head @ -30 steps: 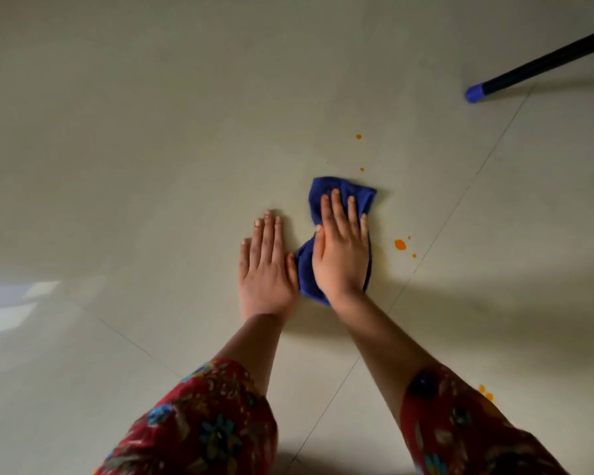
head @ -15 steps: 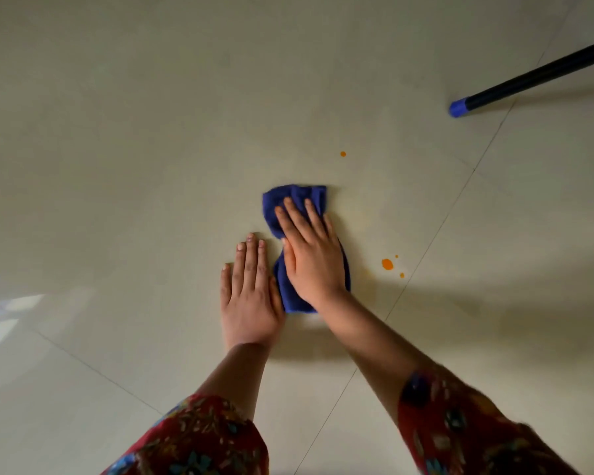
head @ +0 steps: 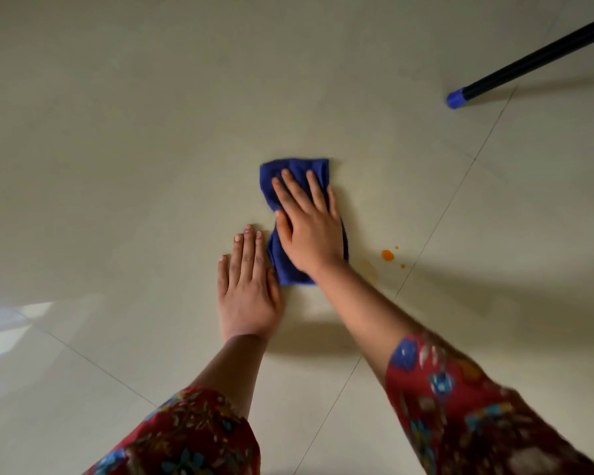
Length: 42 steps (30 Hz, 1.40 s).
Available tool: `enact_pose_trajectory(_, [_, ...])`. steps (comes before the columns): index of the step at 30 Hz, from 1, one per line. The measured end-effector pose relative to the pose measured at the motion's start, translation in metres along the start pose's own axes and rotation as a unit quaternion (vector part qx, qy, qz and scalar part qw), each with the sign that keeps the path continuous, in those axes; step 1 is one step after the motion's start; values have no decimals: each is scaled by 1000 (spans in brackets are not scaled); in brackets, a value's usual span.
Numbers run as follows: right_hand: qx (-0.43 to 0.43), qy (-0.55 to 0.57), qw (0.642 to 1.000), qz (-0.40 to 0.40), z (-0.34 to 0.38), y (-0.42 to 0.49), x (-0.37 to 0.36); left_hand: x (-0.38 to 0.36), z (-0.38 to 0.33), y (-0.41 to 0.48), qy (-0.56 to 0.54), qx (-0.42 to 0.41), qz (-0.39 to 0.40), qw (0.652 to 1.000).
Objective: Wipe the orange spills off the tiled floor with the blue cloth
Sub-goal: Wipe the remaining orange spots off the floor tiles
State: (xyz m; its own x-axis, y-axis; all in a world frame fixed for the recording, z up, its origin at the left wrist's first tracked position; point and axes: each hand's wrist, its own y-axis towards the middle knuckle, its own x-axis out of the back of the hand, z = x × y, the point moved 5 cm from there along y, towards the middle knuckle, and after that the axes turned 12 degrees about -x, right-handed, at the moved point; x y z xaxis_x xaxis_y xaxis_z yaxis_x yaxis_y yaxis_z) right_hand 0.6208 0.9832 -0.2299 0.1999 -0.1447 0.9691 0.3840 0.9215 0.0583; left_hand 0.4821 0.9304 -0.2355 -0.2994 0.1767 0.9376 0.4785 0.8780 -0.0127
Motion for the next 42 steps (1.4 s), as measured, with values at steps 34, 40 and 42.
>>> enact_pose_trajectory(34, [-228, -69, 971, 5, -110, -111, 37, 1, -1, 0, 0, -2, 5, 1000])
enact_pose_trajectory(40, [-73, -50, 995, 54, -78, -168, 33, 1, 0, -1, -3, -2, 6, 1000])
enact_pose_trajectory(42, [-169, -50, 983, 40, -118, -176, 41, 0, 0, -2, -2, 0, 10, 1000])
